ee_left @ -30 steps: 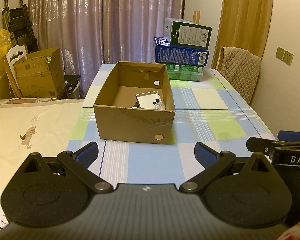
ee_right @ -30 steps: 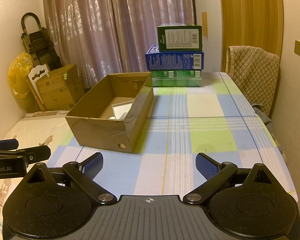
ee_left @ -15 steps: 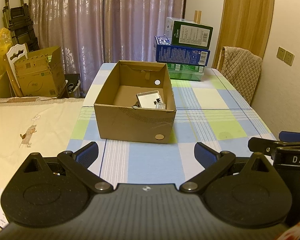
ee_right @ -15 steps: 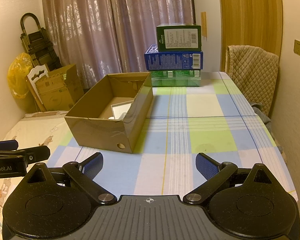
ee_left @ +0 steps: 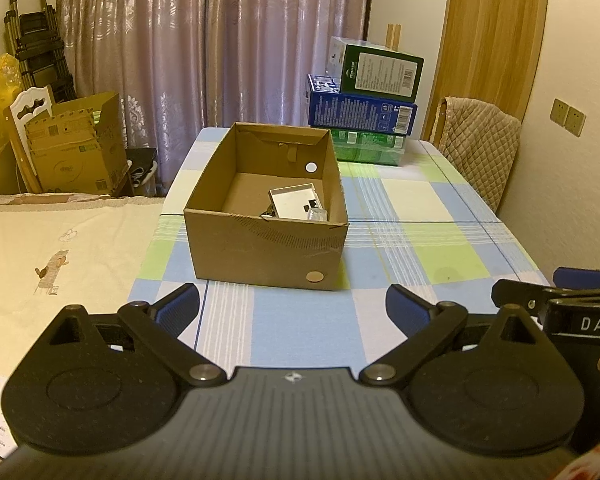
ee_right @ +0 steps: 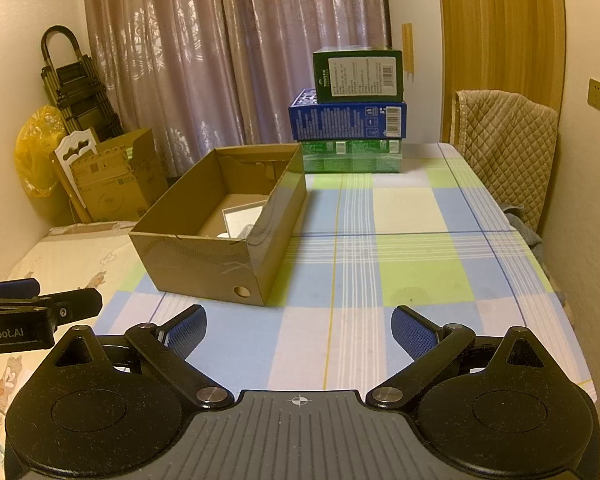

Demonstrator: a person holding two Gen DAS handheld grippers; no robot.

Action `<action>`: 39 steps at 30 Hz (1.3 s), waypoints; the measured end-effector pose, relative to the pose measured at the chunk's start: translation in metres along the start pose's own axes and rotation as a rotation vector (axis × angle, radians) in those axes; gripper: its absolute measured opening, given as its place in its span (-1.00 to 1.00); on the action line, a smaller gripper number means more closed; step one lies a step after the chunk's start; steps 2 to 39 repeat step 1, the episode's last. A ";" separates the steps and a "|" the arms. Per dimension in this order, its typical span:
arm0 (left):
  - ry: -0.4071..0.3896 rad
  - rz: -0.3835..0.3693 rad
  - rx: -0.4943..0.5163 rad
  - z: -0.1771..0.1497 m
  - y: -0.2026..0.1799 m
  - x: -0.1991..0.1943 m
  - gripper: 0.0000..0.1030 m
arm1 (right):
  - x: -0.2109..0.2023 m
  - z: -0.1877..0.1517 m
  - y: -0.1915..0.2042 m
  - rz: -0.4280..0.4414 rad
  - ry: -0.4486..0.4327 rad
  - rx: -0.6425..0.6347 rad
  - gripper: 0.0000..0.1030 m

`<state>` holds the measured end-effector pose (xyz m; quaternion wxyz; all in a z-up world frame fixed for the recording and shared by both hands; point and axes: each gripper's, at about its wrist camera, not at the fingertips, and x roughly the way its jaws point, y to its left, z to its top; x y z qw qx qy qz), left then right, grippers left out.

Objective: Organize rigid objects

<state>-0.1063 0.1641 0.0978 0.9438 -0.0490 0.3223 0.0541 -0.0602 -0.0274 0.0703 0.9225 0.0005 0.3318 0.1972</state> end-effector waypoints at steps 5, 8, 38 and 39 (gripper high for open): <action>0.001 -0.003 0.001 0.000 0.000 0.000 0.91 | 0.000 0.000 0.000 0.000 0.000 0.000 0.87; 0.001 -0.003 0.001 0.000 0.000 0.000 0.91 | 0.000 0.000 0.000 0.000 0.000 0.000 0.87; 0.001 -0.003 0.001 0.000 0.000 0.000 0.91 | 0.000 0.000 0.000 0.000 0.000 0.000 0.87; 0.001 -0.003 0.001 0.000 0.000 0.000 0.91 | 0.000 0.000 0.000 0.000 0.000 0.000 0.87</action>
